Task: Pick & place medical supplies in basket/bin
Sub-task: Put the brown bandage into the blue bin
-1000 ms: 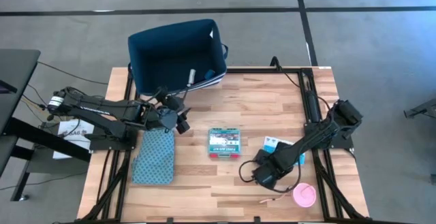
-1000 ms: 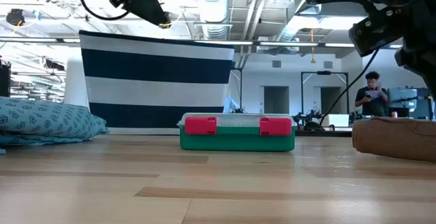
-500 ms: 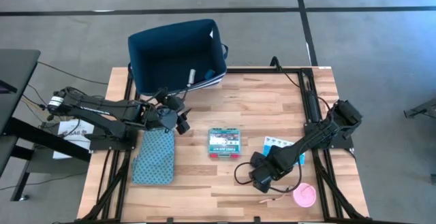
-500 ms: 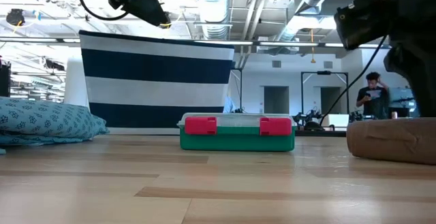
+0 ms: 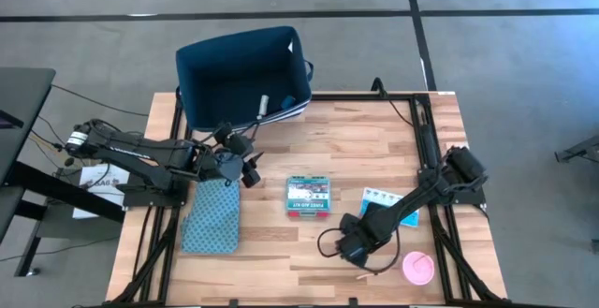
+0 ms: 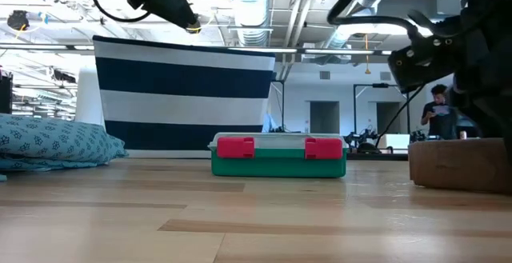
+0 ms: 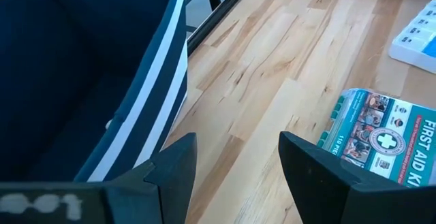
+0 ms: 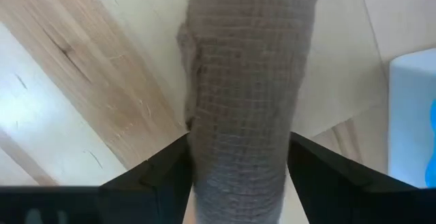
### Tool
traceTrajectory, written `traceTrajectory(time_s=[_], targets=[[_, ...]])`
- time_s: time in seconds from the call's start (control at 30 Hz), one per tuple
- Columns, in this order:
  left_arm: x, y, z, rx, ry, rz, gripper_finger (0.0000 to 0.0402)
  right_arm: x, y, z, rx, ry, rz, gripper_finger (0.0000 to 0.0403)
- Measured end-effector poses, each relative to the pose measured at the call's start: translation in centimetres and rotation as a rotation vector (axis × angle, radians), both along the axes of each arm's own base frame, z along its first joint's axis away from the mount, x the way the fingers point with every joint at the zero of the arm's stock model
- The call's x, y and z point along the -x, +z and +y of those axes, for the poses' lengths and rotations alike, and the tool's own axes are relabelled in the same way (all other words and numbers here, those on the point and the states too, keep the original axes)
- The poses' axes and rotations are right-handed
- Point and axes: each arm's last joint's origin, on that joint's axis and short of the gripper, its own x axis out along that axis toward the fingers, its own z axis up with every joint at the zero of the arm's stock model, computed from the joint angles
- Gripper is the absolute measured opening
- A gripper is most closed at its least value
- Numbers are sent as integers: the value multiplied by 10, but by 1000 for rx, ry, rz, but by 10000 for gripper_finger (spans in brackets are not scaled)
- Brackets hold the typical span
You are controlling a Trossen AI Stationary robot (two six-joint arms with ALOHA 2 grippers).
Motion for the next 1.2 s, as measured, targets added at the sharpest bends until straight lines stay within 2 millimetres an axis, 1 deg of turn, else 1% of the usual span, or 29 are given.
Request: traceTrajectory(time_s=[0.1,0.23,0.37,0.47,0.57,0.67,0.77,0.9,0.97,1.07,1.13,1.2], targets=[[0,0,0,2,1,-2,199,-2,2,2,-3,0,0,210],[0,0,0,5,5,0,199,-7,15,4,1,10,-42,184],[0,0,0,5,5,1,199,-11,42,5,-8,20,-150,140],[1,-1,0,11,9,1,199,-16,55,4,4,61,-222,113],[0,-1,-1,26,-15,8,199,-25,78,1,23,116,-359,104],[0,-2,-1,41,-49,21,199,-34,99,-11,140,167,-476,110],[0,-2,-3,68,-82,28,199,-45,129,-33,293,203,-587,120],[-1,-3,-4,93,-134,49,199,-62,174,-76,454,197,-702,126],[-1,-3,-5,108,-152,51,199,-73,197,-103,507,166,-785,125],[-1,-3,-5,125,-170,54,199,-88,225,-149,600,105,-919,121],[-1,-3,-5,126,-171,54,199,-97,236,-180,653,79,-981,120],[-1,-3,-5,117,-177,60,199,-103,244,-212,637,52,-1066,120]])
